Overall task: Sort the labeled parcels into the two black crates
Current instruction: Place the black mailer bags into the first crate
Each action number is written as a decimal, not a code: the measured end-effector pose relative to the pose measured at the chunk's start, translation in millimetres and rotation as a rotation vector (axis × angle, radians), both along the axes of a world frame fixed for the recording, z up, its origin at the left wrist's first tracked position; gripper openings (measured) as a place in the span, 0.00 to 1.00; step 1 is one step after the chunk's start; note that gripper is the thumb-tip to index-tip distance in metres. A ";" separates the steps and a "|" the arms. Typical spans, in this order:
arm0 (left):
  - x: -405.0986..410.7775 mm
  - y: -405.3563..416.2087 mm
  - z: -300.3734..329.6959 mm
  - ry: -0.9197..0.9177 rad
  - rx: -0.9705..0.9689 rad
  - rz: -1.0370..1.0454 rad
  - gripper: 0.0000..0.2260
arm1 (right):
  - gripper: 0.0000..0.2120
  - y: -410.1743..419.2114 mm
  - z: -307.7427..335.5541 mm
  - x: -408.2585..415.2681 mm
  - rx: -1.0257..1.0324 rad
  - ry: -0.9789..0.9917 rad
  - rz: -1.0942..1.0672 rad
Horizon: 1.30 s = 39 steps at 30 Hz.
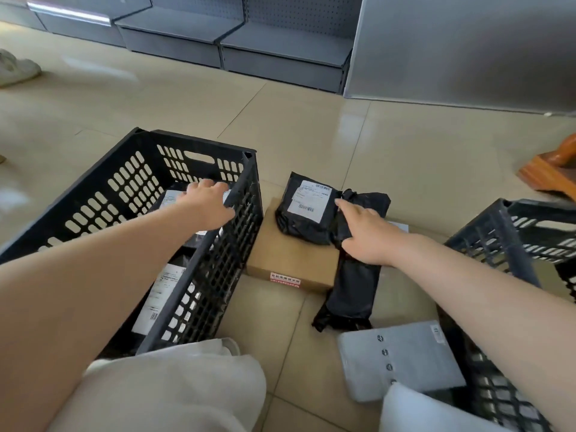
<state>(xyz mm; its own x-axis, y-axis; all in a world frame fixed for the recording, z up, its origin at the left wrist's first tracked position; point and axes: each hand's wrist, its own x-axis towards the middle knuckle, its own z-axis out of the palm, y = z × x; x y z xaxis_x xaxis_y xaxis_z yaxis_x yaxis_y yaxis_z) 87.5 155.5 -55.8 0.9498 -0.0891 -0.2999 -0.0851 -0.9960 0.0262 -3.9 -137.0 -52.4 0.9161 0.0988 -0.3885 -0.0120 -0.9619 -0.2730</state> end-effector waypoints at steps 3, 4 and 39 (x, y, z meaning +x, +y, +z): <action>1.6 -36.6 2.1 -0.093 0.088 -0.192 0.28 | 0.39 -44.9 -16.7 -11.4 -0.016 0.071 -0.081; -0.5 -48.8 -1.3 -0.096 0.099 -0.246 0.27 | 0.39 -58.2 -23.9 -16.9 -0.019 0.094 -0.111; -67.2 -82.5 -123.1 0.363 0.290 -0.795 0.25 | 0.35 -77.6 -188.7 -87.6 0.191 0.403 -0.170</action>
